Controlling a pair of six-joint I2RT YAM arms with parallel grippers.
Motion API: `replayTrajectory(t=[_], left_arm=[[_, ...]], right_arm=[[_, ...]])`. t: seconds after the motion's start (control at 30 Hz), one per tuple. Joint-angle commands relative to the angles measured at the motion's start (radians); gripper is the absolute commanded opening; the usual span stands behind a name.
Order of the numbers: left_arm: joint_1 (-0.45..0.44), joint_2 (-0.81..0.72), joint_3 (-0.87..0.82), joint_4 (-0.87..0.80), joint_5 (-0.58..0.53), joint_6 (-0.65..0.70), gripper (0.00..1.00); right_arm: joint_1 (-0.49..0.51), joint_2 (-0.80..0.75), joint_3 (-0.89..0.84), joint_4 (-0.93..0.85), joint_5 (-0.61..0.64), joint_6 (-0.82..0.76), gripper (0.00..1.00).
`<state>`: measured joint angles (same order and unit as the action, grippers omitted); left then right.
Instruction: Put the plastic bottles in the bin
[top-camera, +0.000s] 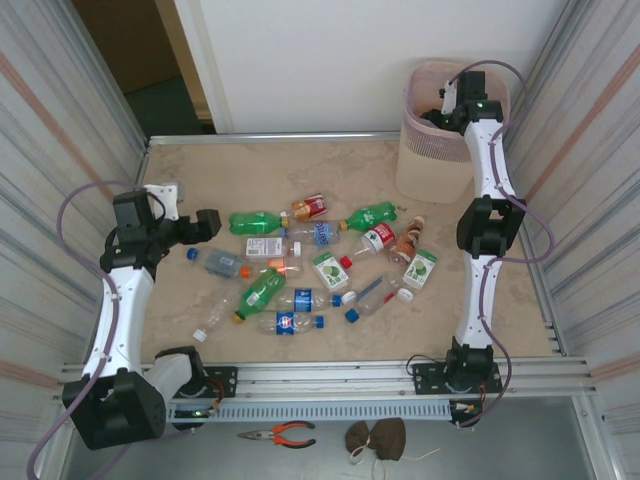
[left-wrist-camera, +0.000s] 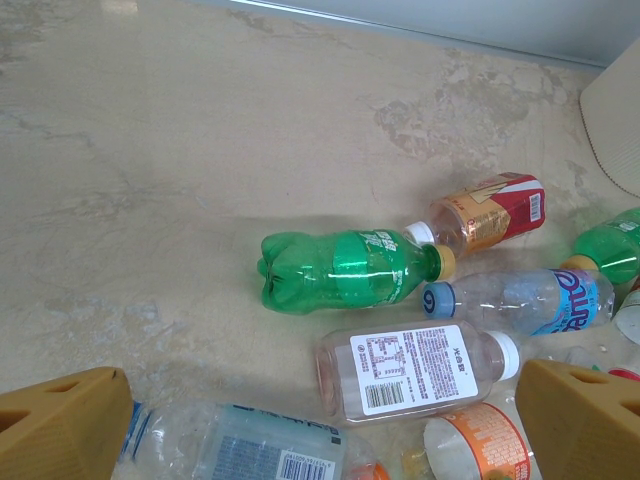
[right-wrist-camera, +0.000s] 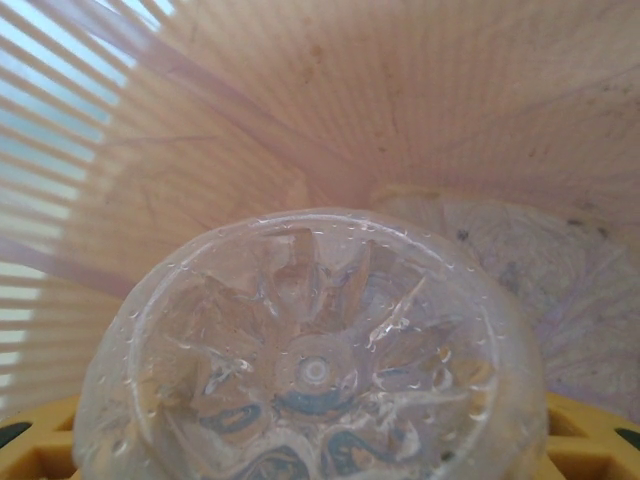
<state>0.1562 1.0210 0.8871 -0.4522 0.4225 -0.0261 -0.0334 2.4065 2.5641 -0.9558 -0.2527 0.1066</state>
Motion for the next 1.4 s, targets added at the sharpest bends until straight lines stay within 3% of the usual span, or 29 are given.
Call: replayTrajectory(t=[0.0, 0.2, 0.47, 0.83, 1.1, 1.23, 1.37], left_arm=[[0.004, 0.004, -0.012, 0.001, 0.011, 0.002, 0.99], [0.003, 0.010, -0.009, 0.002, 0.016, 0.001, 0.99], [-0.001, 0.013, -0.007, -0.005, 0.015, 0.001, 0.99], [-0.010, 0.033, -0.007, 0.002, 0.006, -0.039, 0.99], [-0.011, 0.107, 0.019, -0.033, -0.035, -0.209, 0.91], [-0.010, 0.131, 0.009, -0.034, -0.125, -0.382, 0.89], [0.000, 0.174, 0.005, -0.082, -0.206, -0.570, 0.78]], right_arm=[[0.009, 0.017, 0.021, -0.129, -0.082, -0.052, 0.54], [0.019, 0.002, 0.018, -0.154, -0.095, -0.070, 0.63], [0.033, -0.036, 0.042, -0.135, -0.097, -0.055, 0.82], [0.055, -0.179, 0.045, -0.130, 0.044, -0.028, 0.83], [0.070, -0.317, 0.047, -0.100, 0.166, 0.011, 0.84], [0.101, -0.374, 0.047, -0.100, 0.212, -0.002, 0.84], [0.153, -0.430, 0.039, -0.126, 0.276, -0.026, 0.84]])
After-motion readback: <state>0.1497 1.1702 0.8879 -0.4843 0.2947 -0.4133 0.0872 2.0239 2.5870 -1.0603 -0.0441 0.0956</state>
